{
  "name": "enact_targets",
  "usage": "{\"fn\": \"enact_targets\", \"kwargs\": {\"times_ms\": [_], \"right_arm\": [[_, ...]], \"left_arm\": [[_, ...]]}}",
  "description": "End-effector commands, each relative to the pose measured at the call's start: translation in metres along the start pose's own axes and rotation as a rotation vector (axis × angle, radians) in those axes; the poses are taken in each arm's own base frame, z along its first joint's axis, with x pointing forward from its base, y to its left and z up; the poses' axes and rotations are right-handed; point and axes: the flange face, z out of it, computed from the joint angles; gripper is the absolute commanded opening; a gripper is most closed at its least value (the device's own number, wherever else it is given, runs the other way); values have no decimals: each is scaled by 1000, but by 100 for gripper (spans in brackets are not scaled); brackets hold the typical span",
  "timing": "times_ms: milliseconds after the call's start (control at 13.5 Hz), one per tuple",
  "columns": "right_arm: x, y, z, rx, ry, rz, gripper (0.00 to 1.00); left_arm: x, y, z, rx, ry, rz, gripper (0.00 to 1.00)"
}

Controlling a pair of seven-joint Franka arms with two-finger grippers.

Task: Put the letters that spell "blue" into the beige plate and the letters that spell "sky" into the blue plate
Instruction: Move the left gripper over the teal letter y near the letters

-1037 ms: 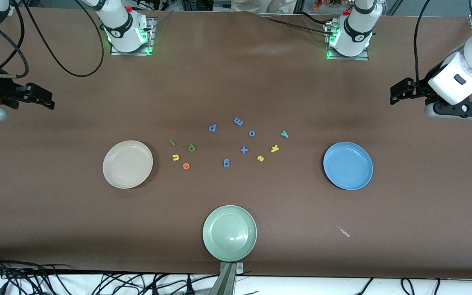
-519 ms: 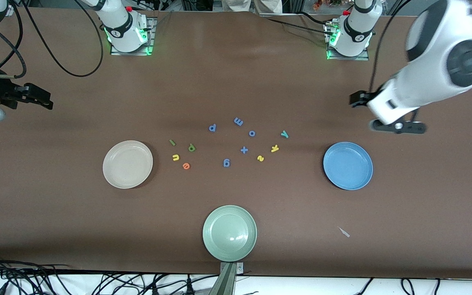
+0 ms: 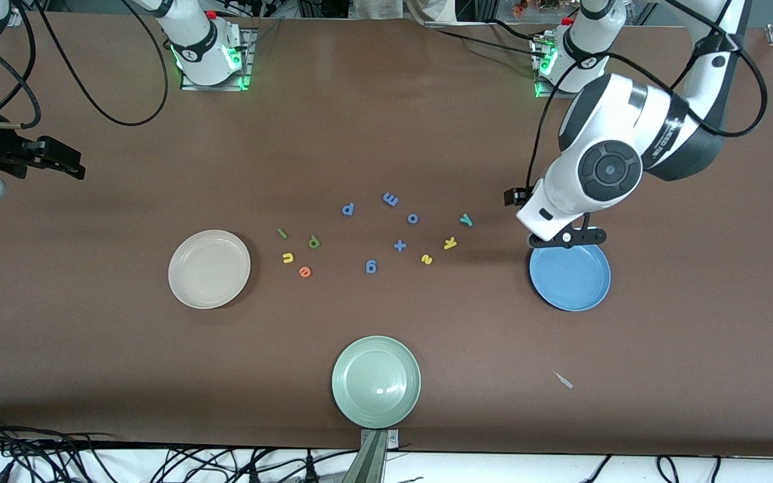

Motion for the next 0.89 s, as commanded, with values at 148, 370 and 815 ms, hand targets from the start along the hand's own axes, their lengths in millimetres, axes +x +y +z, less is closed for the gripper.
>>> {"fn": "enact_targets", "kwargs": {"times_ms": [148, 370, 815], "right_arm": [[-4, 3, -4, 10, 2, 0, 100], [-4, 3, -4, 10, 3, 0, 100], [-4, 3, -4, 10, 2, 0, 100]], "left_arm": [[2, 12, 18, -80, -35, -61, 100], [-3, 19, 37, -98, -23, -113, 100], [-11, 51, 100, -143, 33, -297, 100]]}}
